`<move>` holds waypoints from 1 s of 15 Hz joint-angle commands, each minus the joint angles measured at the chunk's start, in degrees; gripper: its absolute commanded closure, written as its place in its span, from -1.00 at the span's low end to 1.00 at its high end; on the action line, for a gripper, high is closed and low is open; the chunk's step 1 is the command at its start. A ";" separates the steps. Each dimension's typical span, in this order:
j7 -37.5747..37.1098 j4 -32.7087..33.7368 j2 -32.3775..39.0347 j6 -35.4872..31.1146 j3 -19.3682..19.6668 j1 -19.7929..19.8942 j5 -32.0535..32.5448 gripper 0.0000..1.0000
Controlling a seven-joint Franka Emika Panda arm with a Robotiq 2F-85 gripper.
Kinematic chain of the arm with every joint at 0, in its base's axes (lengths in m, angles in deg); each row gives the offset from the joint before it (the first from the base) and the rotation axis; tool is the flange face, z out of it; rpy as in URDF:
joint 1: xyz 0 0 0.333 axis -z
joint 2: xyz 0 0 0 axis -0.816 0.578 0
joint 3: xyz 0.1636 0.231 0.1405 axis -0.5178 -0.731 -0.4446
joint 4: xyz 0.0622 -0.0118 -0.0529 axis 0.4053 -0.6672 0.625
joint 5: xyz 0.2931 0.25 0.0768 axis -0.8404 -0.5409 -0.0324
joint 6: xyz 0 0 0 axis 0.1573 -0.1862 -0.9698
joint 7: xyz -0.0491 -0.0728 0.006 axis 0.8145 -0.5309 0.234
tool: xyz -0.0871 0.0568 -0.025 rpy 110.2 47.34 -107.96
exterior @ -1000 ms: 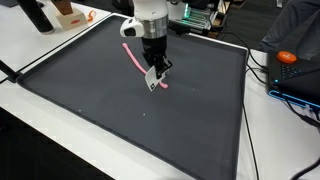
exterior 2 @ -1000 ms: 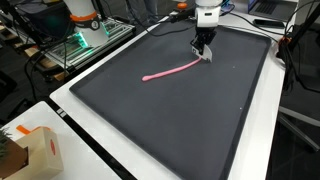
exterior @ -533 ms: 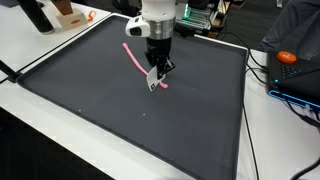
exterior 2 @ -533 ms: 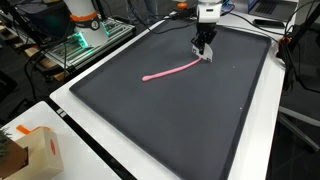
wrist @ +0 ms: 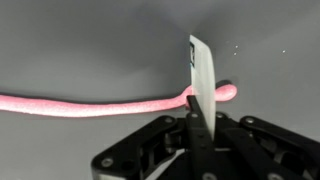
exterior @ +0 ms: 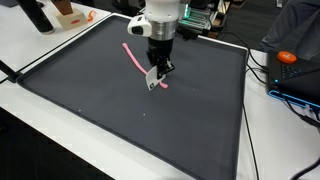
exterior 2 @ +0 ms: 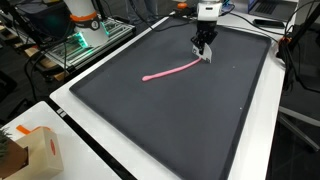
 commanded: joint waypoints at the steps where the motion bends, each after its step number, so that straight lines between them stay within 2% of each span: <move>1: -2.65 -0.24 5.91 -0.21 2.21 0.72 2.80 0.98; 6: -5.17 -0.55 4.91 2.66 3.02 1.01 3.23 0.98; 9: -4.17 -0.32 3.71 2.96 1.76 1.57 2.23 0.98; 13: -4.66 -0.41 2.74 3.81 2.38 1.33 3.34 0.98; 15: -2.82 -0.23 3.82 5.31 1.02 2.48 1.52 0.98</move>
